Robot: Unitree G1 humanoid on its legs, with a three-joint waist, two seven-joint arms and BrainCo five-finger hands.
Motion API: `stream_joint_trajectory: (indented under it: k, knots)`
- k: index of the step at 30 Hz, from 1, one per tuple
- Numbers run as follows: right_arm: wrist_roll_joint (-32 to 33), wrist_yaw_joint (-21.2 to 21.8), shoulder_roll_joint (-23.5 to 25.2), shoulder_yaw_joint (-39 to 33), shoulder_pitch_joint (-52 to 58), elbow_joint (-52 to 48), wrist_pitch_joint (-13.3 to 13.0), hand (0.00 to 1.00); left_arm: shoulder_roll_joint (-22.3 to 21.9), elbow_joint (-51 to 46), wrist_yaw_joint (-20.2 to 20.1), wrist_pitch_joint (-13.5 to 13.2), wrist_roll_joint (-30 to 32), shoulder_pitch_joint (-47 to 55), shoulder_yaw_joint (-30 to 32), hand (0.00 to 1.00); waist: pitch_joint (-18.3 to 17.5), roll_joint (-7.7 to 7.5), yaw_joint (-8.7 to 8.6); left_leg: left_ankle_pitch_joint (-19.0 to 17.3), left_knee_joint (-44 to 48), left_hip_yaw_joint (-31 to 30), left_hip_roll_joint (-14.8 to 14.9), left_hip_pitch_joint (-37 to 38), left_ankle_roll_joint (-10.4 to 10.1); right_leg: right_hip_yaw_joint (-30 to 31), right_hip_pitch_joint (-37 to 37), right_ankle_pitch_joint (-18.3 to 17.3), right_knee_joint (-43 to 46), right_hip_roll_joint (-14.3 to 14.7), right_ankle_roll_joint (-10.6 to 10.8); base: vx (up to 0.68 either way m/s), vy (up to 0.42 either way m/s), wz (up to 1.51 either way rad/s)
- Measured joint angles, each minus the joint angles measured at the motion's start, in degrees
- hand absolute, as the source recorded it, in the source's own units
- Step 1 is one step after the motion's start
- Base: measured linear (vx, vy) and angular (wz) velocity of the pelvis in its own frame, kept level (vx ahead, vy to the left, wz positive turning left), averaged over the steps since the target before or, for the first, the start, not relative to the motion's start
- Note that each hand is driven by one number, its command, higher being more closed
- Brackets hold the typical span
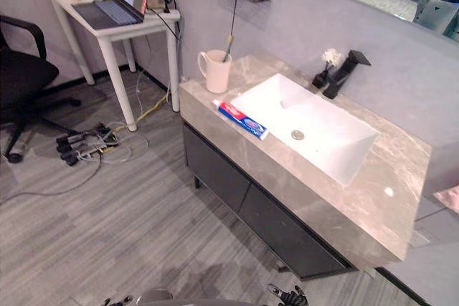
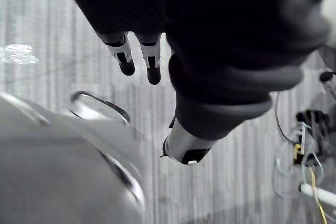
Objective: Organize washtable
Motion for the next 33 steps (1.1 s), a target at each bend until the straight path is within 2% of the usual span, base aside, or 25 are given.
stream_joint_trajectory:
  k: [1,3,4,7,8,9,10,11,12,13,14,15,17,19,21,22,23,24,25,26,28,29,31,33]
  knots:
    - [1.05,0.72,0.14,-1.13,0.03,-0.19,-0.06,0.00,0.72,0.03,-1.96,0.07,0.47,-0.94,-0.46,0.00,0.02,0.00,-0.01,-0.41,-3.58,2.30,-1.43,5.82,0.84,-3.20,-3.23,-2.72,5.09,1.16,-0.76,0.17,0.249,-0.25]
    - [1.37,0.70,0.20,-1.17,0.13,-0.74,-0.07,0.00,0.87,-0.03,-1.72,-0.26,0.98,-0.98,-0.17,0.00,0.16,0.18,-0.43,-1.18,-5.67,3.56,-2.04,9.04,1.95,-5.66,-4.56,-5.21,5.54,2.52,-1.89,0.14,0.145,-0.24]
    - [1.54,0.71,0.15,-1.04,0.08,-1.19,-0.20,0.00,0.35,-0.04,-1.62,-0.57,2.01,-0.91,0.26,0.00,0.26,0.52,-0.94,-1.90,-7.33,4.51,-2.34,11.75,2.08,-8.25,-5.80,-7.17,4.09,4.65,-1.77,0.15,0.071,-0.21]
    - [1.86,0.71,-0.02,0.23,0.10,-1.44,-0.80,0.00,-2.36,0.20,-1.64,-0.44,5.00,-0.59,0.32,0.00,0.26,0.58,-1.23,-2.58,-10.85,6.45,-3.64,16.07,1.31,-15.84,-7.87,-7.80,-6.32,8.42,-1.75,0.21,0.020,-0.22]
    - [1.87,0.64,-0.28,1.61,0.25,-1.79,-0.86,0.00,-4.15,0.47,-1.67,-0.29,6.09,0.28,0.71,0.00,0.20,0.37,-1.21,-3.11,-11.58,6.79,-4.68,16.82,0.47,-16.92,-7.48,-6.83,-13.17,9.85,-2.97,0.32,-0.053,-0.16]
    - [1.81,1.00,-0.97,1.78,0.29,-1.77,-0.82,0.00,-4.59,0.64,-1.55,-0.30,8.00,0.03,1.12,0.00,-0.05,1.25,-1.04,-3.88,-11.66,6.19,-4.98,17.24,-0.49,-18.33,-6.26,-8.91,-15.74,9.94,-5.92,0.34,-0.052,-0.06]
    - [1.81,1.25,-1.09,1.88,0.17,-2.02,-0.82,0.00,-4.92,0.89,-1.59,-0.19,8.97,-0.02,1.39,0.00,-0.40,2.03,-1.19,-3.96,-10.88,6.13,-4.16,17.24,-1.10,-18.69,-5.89,-9.08,-16.34,10.61,-5.88,0.45,-0.058,0.09]
    - [1.68,1.29,-1.88,2.67,-0.06,-2.65,-0.92,0.00,-5.35,1.10,-1.64,0.32,9.77,-0.04,1.57,0.00,0.00,3.67,-1.58,-4.99,-6.06,4.69,-3.08,16.01,-2.02,-19.20,-4.53,-10.04,-17.56,11.36,-5.70,0.35,-0.072,0.12]
    - [1.37,1.30,-2.70,4.11,0.05,-3.04,-0.80,0.00,-5.74,0.77,-1.69,0.41,9.49,-0.62,2.54,0.00,0.86,3.87,-1.22,-5.60,5.99,1.67,-0.92,11.13,-2.45,-19.04,-2.64,-10.42,-18.96,12.15,-5.89,0.34,-0.092,0.08]
    - [1.29,1.20,-3.04,4.40,-0.01,-3.26,-0.72,0.00,-6.02,0.66,-1.62,0.45,9.37,-0.96,2.84,0.00,1.11,4.48,-0.78,-5.65,12.87,-0.66,0.07,8.02,-2.53,-18.68,-1.36,-10.49,-19.95,12.83,-6.07,0.39,-0.084,-0.33]
    - [1.27,0.78,-4.06,5.74,-0.11,-3.44,-0.45,0.00,-6.80,-0.41,-1.59,0.42,9.09,-0.82,3.71,0.00,1.33,5.68,0.09,-6.05,23.54,-4.89,1.30,3.53,-2.61,-17.27,0.80,-10.74,-21.28,14.32,-6.46,0.34,-0.019,-0.82]
    - [1.37,0.17,-4.46,6.20,-0.11,-2.93,0.22,0.00,-7.41,-0.65,-1.51,0.40,8.97,-0.48,4.92,0.00,1.23,5.95,0.79,-6.17,28.00,-6.06,2.21,1.96,-2.45,-14.62,2.70,-10.93,-22.18,15.49,-6.73,0.35,0.031,-1.05]
    - [1.54,0.05,-4.21,6.29,-0.42,-2.86,0.20,0.00,-7.05,-0.66,-1.39,0.28,8.89,0.38,6.20,0.00,1.20,5.63,0.65,-6.71,27.39,-6.58,2.57,0.90,-1.57,-9.48,4.89,-10.92,-23.55,16.39,-6.70,0.37,0.141,-1.52]
    - [1.61,-0.02,-3.72,6.28,-1.10,-2.75,-0.01,0.00,-6.59,-0.01,-1.24,0.31,8.89,0.68,6.58,0.00,1.27,4.86,1.06,-6.75,21.08,-8.38,2.26,0.82,-1.60,-3.26,5.38,-11.21,-23.54,16.30,-5.60,0.41,0.245,-1.77]
    - [1.55,-0.09,-3.81,6.29,-1.67,-2.01,-0.11,0.00,-5.13,1.87,-0.84,0.17,8.89,0.63,6.35,0.00,1.45,4.11,0.90,-6.65,10.86,-16.39,0.55,1.31,-1.78,3.71,5.89,-12.32,-23.09,14.95,-2.96,0.25,0.298,-1.53]
    - [1.50,-0.17,-3.91,6.29,-1.69,-1.74,-0.24,0.00,-4.92,2.17,-0.61,0.10,8.91,0.60,6.20,0.00,1.49,3.97,0.78,-6.46,7.82,-18.19,0.02,1.53,-2.10,5.18,6.00,-12.86,-22.78,14.48,-2.02,0.20,0.348,-1.20]
    - [1.45,-0.66,-4.41,6.36,-1.50,-0.98,-0.61,0.00,-4.89,2.40,-0.12,0.05,8.94,0.79,4.98,0.00,1.49,4.59,0.54,-3.83,-0.16,-21.08,-0.06,3.60,-4.17,7.61,6.23,-14.19,-22.06,13.98,0.34,0.14,0.297,-0.91]
    - [1.31,-0.81,-5.07,6.31,-1.17,-0.01,-0.68,0.00,-5.14,2.72,-0.10,-0.02,8.84,0.89,4.51,0.00,1.38,5.14,0.53,-4.58,-1.60,-22.15,-0.21,5.00,-7.48,8.81,6.32,-14.79,-22.07,13.77,1.33,0.13,0.341,-1.12]
    - [1.55,-0.92,-4.32,6.64,-1.34,1.09,-0.63,0.00,-3.32,3.42,0.07,-0.04,8.96,1.15,2.70,0.00,1.66,3.83,0.60,-4.26,-0.85,-20.03,-2.16,6.30,-6.66,10.42,6.46,-13.89,-22.76,11.58,3.22,0.09,0.321,-0.95]
    - [1.25,-0.76,-4.34,7.81,-1.49,1.53,-0.75,0.00,-1.90,3.44,0.19,-0.04,8.99,1.18,0.53,0.00,1.32,3.03,0.23,-4.50,-0.72,-19.16,-2.84,6.59,-6.31,10.68,6.59,-11.41,-24.62,10.39,4.15,0.07,0.304,-0.84]
    - [0.99,-0.75,-4.36,7.34,-1.43,2.59,-0.84,0.00,-1.04,3.38,0.16,-0.12,9.07,0.20,-2.52,0.00,1.25,2.81,0.51,-4.94,-1.63,-16.17,-2.63,6.63,-5.61,11.28,5.25,-7.47,-26.68,9.67,5.54,0.00,0.306,-0.78]
    - [0.95,-0.76,-4.39,7.18,-1.59,2.66,-0.91,0.00,-0.88,3.36,0.07,-0.27,9.16,0.03,-3.94,0.00,1.16,3.02,0.29,-5.51,-2.97,-14.27,-2.48,6.23,-4.49,11.45,3.19,-5.41,-27.32,9.15,6.17,-0.08,0.297,-1.16]
    - [1.14,-0.75,-4.34,6.60,-1.62,2.36,-0.94,0.00,-0.12,3.53,-0.30,-0.39,9.41,-0.22,-5.98,0.00,1.14,2.78,0.02,-5.55,-3.36,-11.84,-2.96,5.38,-3.94,11.80,1.05,-3.62,-27.80,8.49,6.64,-0.08,0.131,-0.84]
    - [1.85,-0.87,-4.19,4.11,-1.70,1.04,-0.88,0.00,0.64,3.89,-0.37,-0.70,10.45,-1.28,-9.30,0.00,2.26,3.15,-1.36,-5.33,-3.40,-9.81,-3.57,5.02,-2.73,12.22,-0.48,-1.45,-28.05,7.74,7.50,-0.10,0.079,-0.48]
